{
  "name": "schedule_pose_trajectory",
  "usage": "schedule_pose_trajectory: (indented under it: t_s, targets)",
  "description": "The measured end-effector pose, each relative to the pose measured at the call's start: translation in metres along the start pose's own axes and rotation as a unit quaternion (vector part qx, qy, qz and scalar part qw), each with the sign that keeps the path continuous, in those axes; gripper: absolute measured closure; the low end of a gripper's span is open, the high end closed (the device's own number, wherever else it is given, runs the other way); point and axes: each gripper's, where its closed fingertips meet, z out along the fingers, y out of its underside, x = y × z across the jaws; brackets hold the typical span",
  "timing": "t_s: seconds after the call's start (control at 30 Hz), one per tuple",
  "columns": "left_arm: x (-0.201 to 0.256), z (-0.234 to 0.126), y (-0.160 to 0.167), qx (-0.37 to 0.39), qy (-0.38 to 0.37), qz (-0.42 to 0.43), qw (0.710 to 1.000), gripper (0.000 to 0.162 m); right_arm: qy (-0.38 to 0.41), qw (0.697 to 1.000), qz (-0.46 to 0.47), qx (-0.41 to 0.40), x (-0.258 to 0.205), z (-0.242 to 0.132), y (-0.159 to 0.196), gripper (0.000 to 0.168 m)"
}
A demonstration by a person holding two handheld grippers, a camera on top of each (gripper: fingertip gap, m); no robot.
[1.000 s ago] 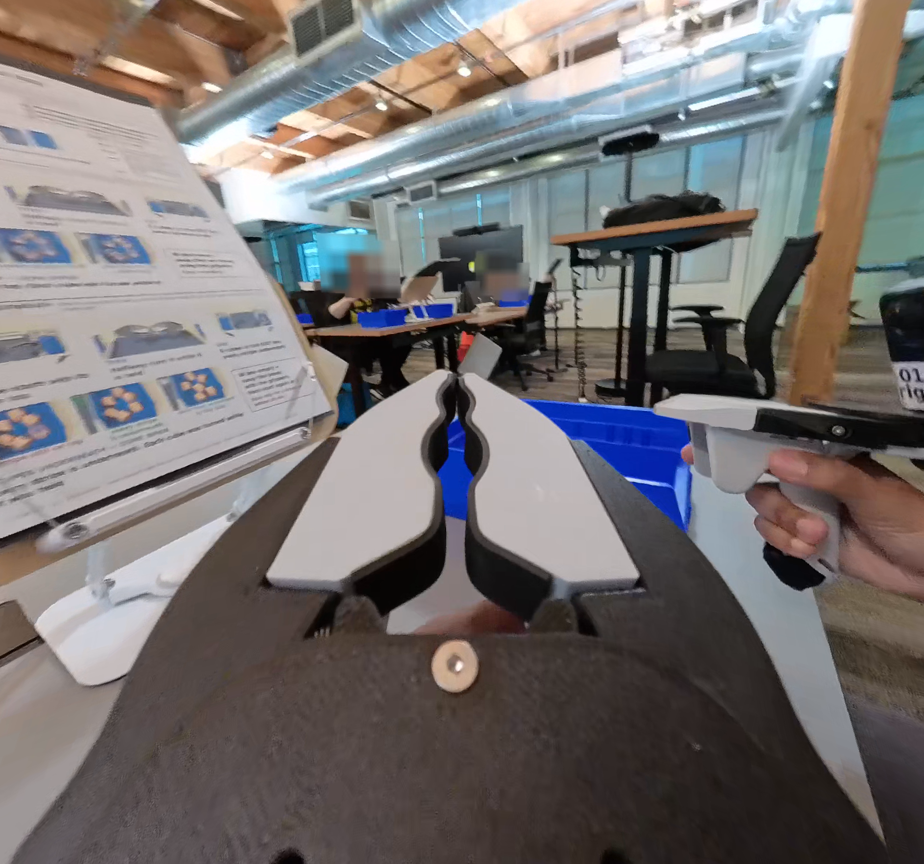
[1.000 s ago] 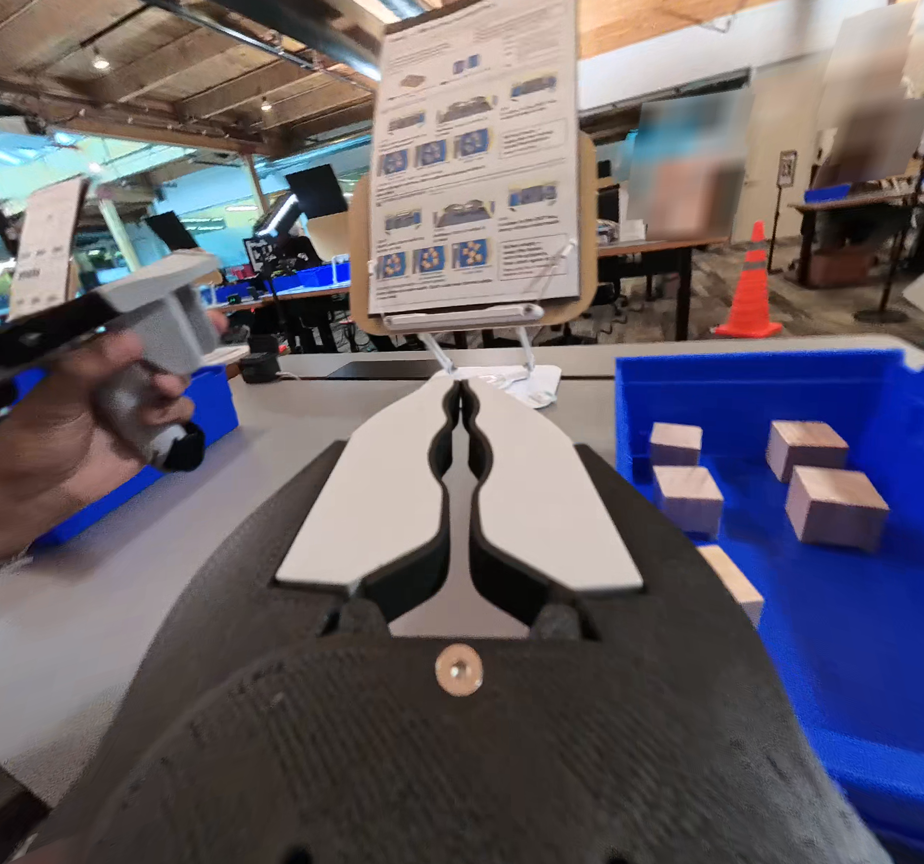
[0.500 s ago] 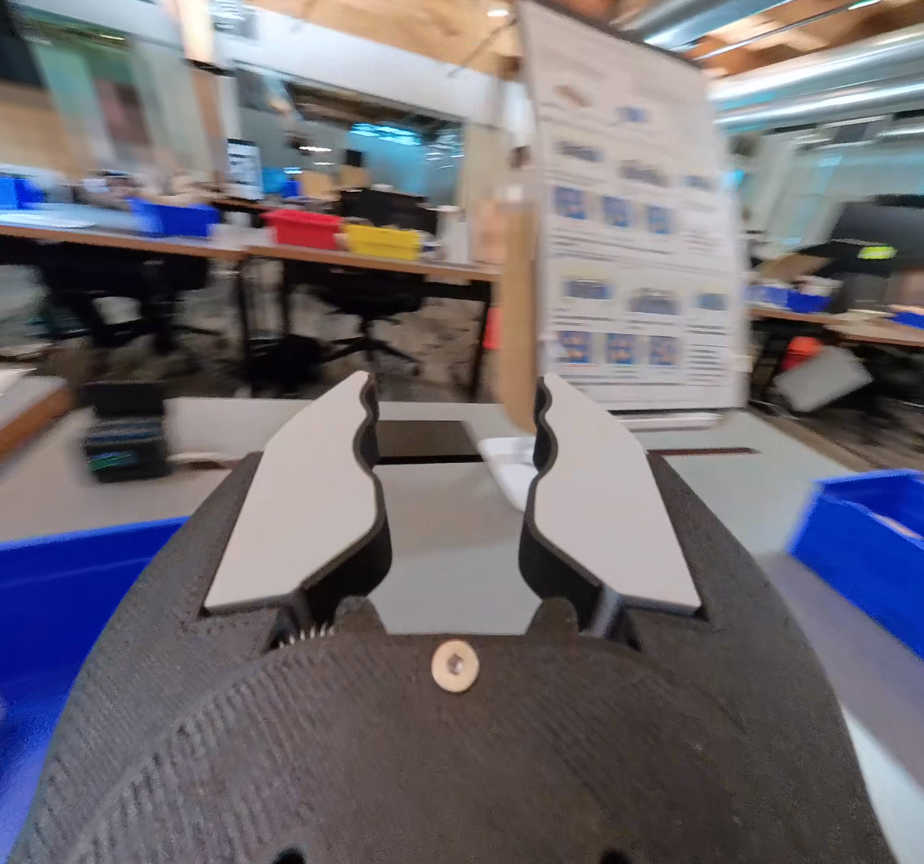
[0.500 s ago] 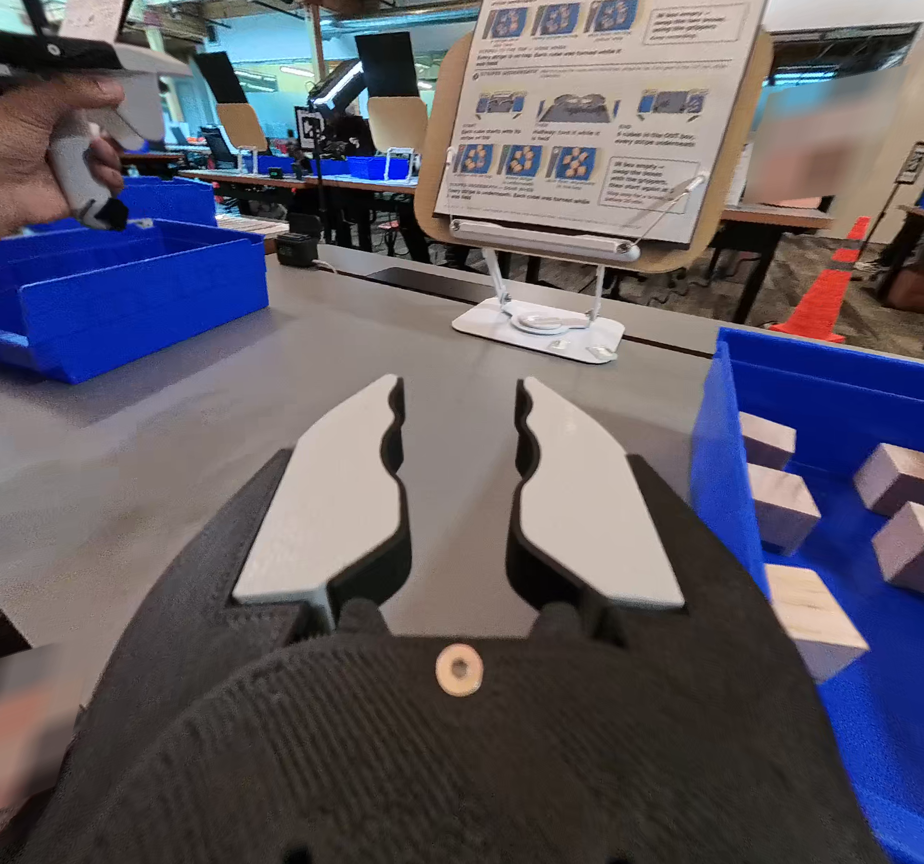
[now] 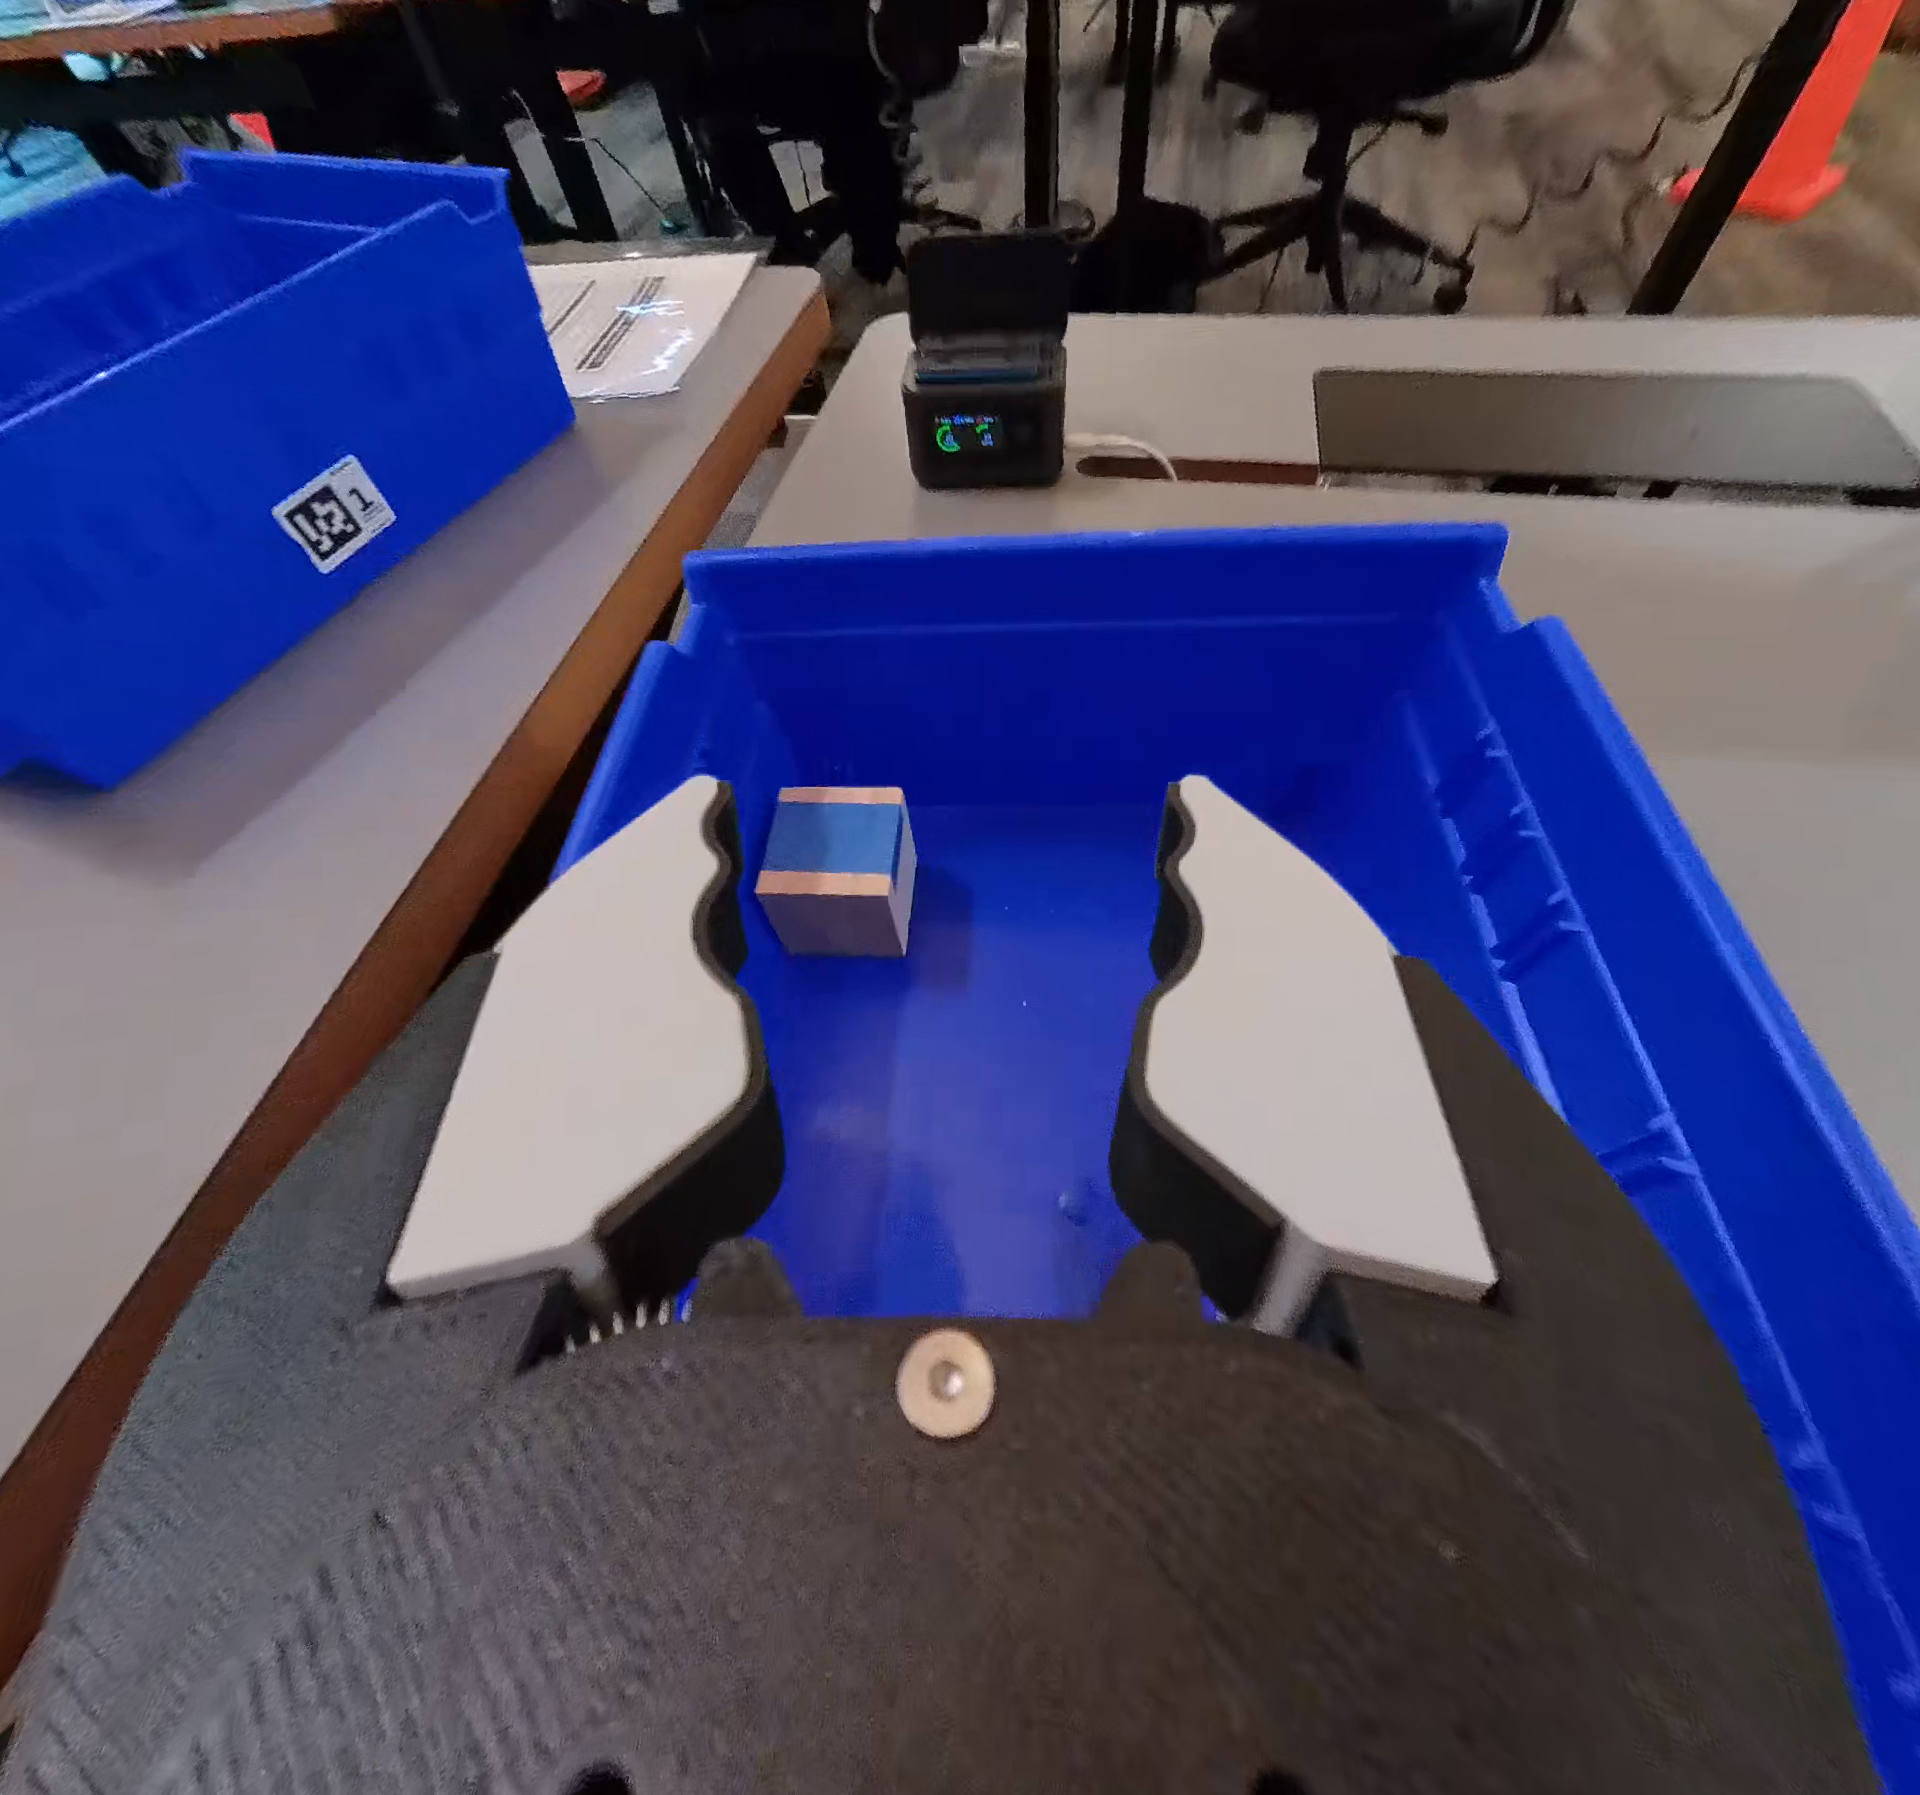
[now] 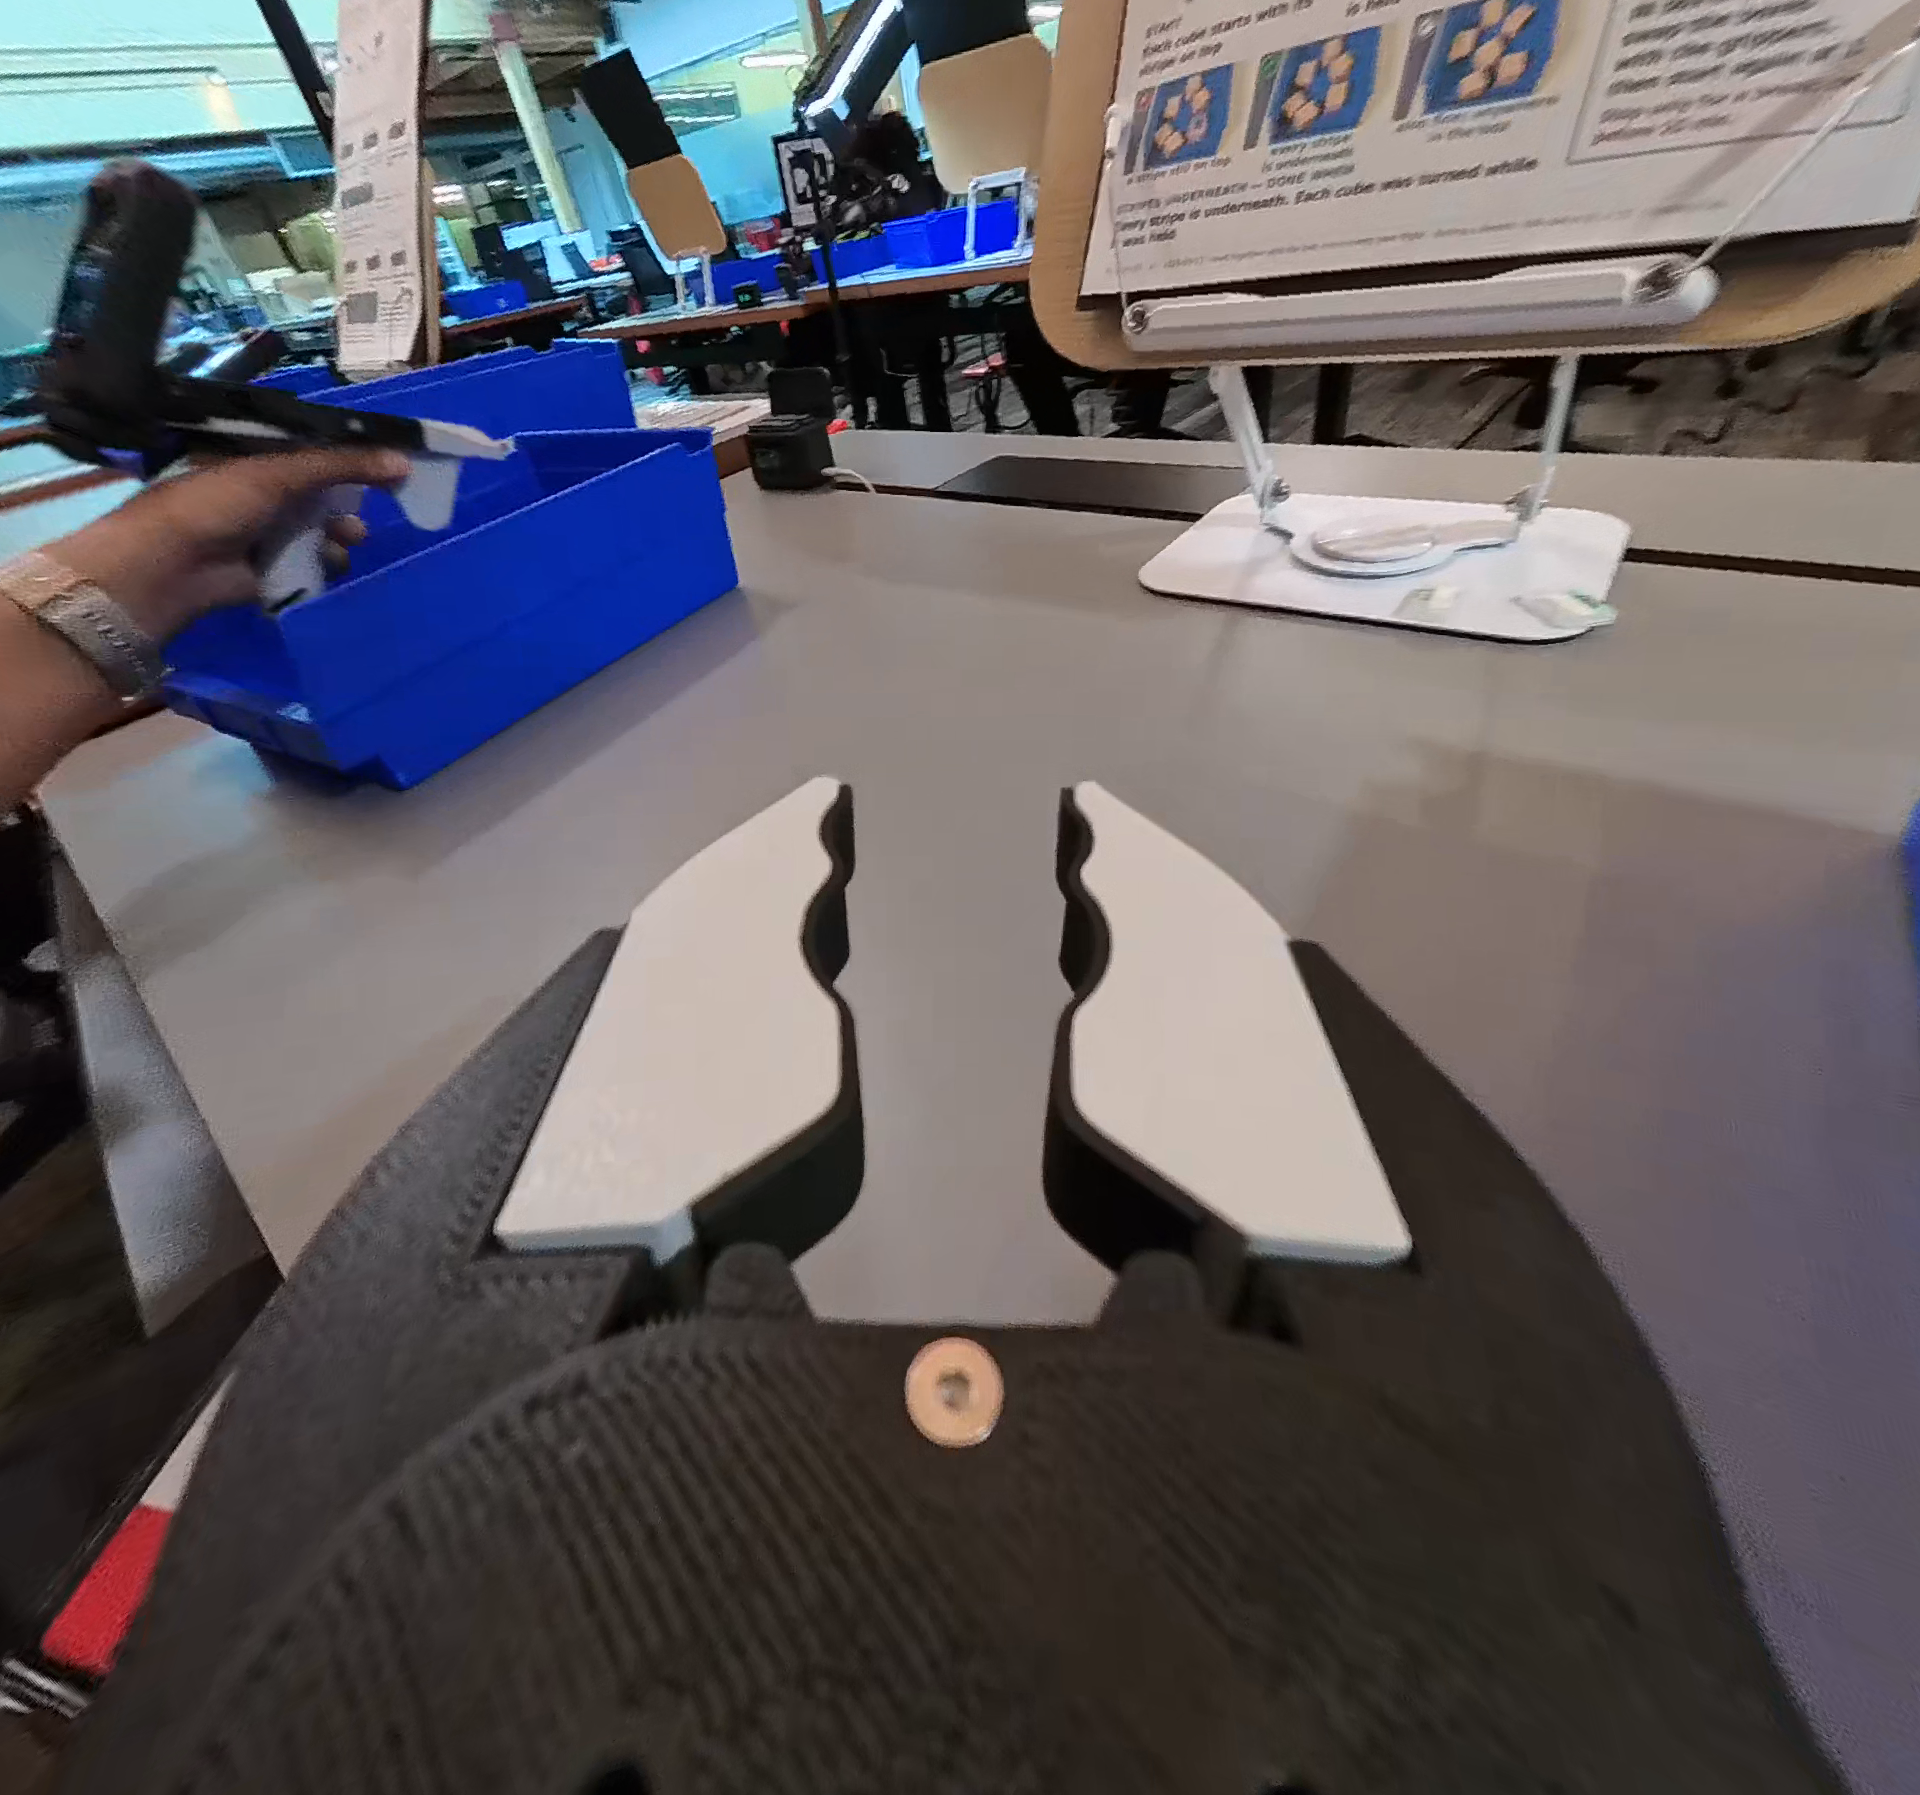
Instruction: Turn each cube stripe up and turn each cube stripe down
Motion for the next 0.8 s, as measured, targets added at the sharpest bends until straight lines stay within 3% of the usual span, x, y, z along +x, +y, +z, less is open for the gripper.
schedule_pose_trajectory:
  t_s: [0.2, 0.47, 0.63, 0.8]
  targets:
    - [0.011, 0.043, 0.029, -0.085, -0.014, 0.07, 0.994, 0.08, -0.039, 0.999, -0.02, -0.012, 0.002, 0.025, -0.002, 0.131]
    - [-0.01, 0.076, 0.057, -0.166, -0.052, 0.044, 0.984, 0.087, -0.082, 0.995, 0.056, -0.017, 0.009, 0.035, 0.008, 0.135]
    - [-0.007, 0.079, 0.065, -0.196, -0.058, 0.058, 0.977, 0.086, -0.096, 0.99, 0.096, -0.031, 0.016, 0.039, 0.017, 0.138]
    - [0.018, 0.068, 0.057, -0.191, 0.002, 0.023, 0.981, 0.102, -0.113, 0.983, 0.141, -0.036, 0.02, 0.04, 0.019, 0.139]
